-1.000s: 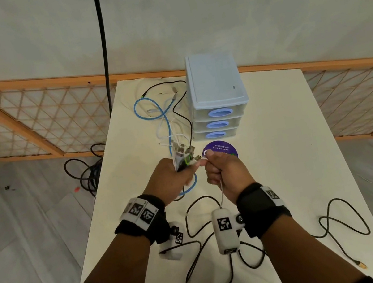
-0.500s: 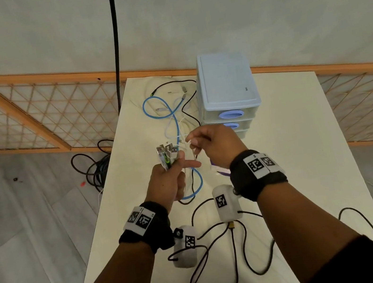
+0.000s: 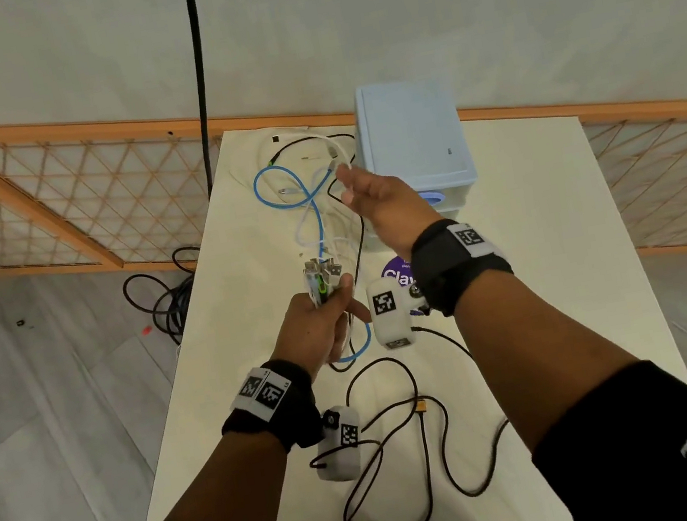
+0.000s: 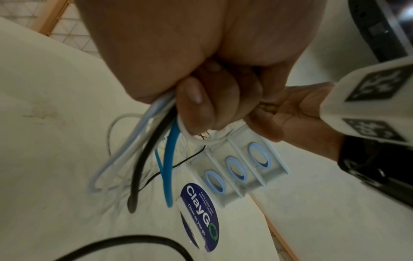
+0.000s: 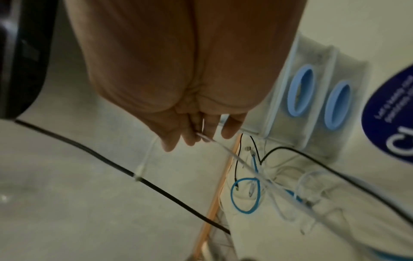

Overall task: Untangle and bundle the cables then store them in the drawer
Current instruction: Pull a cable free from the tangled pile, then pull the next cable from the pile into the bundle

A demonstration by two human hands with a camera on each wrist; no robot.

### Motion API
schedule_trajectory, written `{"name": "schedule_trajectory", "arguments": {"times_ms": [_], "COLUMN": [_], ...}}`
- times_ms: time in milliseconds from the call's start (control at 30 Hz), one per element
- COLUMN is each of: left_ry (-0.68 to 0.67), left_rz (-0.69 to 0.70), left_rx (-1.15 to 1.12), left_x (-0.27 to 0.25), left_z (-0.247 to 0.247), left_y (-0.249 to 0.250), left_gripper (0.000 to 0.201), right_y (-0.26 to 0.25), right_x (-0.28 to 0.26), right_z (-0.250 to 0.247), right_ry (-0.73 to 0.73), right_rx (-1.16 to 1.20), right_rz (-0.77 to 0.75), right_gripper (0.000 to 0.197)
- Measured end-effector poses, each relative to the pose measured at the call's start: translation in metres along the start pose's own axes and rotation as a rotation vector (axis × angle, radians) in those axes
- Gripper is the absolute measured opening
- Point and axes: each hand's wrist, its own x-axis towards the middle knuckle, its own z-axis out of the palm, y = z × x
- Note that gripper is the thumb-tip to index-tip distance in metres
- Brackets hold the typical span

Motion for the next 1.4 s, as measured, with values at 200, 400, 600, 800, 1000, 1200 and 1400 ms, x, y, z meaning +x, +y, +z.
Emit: {"name": "schedule_trajectory", "arguments": {"times_ms": [200,400,600,800,1000,1200,1400], "left_ry": [0.001,0.049,0.071,0.057,0.031,0.032,0.041], "left_rz": [0.016,0.02,0.004,-0.011,-0.025,-0.018,-0.02], "left_rx": [0.05,0.045,-0.041,-0.079,-0.113,-0.116,-0.11], "left_x": [0.005,0.008,0.014,0.018,0.014,0.011,0.009], "left_z": [0.006,0.004,0.0,0.006,0.008,0.002,0.003], "left_y": [0.0,0.0,-0.002,0.003,0.002,0.0,0.002], "left_gripper": [0.053,0.053,0.056,0.055,0.053,0.055,0.054], "right_y": [0.01,0.022,0.094,0.13,0.133,0.126,0.083], "right_x": [0.013,-0.029,-0.096,-0.14,-0.162,-0.164,-0.157], "right_z": [-0.005,-0.006,-0.001,0.03,0.047,0.026,-0.018], "right_ry": [-0.128,0.06,-0.096,-0.4,-0.347,-0.356,-0.406], "right_rx": [-0.328,-0.207,-0.301,-0.453,-0.749,-0.526,-0.489], "right_rz": [0.084,0.066,0.69,0.955,0.832,0.892,0.781], "right_gripper": [0.046,0.032,0.017,0.014,0.013,0.023,0.025]}}
